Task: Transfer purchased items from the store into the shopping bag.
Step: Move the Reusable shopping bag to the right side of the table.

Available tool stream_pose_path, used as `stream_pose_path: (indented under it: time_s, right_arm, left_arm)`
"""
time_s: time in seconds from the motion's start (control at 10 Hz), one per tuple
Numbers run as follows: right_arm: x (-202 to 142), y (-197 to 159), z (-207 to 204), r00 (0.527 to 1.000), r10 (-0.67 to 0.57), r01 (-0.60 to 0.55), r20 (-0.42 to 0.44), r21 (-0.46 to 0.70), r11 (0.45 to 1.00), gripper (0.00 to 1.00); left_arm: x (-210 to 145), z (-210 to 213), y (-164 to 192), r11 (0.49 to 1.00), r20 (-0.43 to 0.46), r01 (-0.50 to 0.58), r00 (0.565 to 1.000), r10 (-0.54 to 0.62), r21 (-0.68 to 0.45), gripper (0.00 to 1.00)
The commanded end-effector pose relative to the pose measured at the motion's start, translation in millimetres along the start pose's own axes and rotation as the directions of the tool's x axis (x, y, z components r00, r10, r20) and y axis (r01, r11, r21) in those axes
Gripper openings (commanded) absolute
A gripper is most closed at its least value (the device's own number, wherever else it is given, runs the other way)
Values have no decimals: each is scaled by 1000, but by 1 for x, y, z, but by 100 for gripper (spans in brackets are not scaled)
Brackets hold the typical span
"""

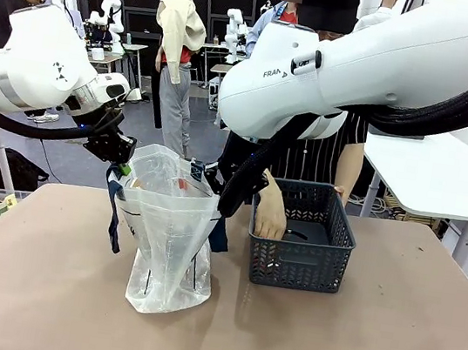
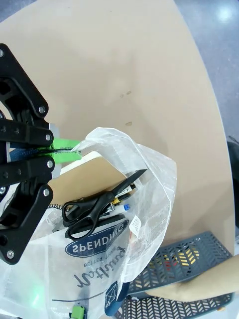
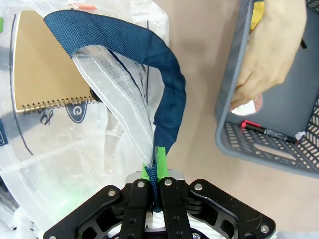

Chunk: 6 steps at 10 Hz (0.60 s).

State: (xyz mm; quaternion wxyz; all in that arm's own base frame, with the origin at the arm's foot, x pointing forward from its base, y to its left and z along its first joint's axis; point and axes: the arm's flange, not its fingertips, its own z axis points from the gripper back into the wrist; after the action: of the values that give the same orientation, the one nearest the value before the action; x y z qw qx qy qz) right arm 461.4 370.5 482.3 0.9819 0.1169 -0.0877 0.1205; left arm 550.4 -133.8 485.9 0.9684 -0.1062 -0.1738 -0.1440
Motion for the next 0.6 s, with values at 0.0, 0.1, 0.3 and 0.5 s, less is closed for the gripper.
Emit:
stream_pose_path:
  time_s: [0.0,0.1,0.3,0.5]
  right_arm:
    - [0,0,0,1000,4,-4,1,0,1000,0]
    - [0,0,0,1000,4,-4,1,0,1000,0]
    - [0,0,0,1000,4,-4,1,0,1000,0]
    - [0,0,0,1000,4,-4,1,0,1000,0]
  left_arm:
    - [0,0,1,1000,1,-1,1000,1,1,0]
    - [0,0,1,1000,1,-1,1000,1,1,0]
    - [0,0,1,1000,1,-1,1000,1,1,0]
    - [0,0,1,1000,1,-1,1000,1,1,0]
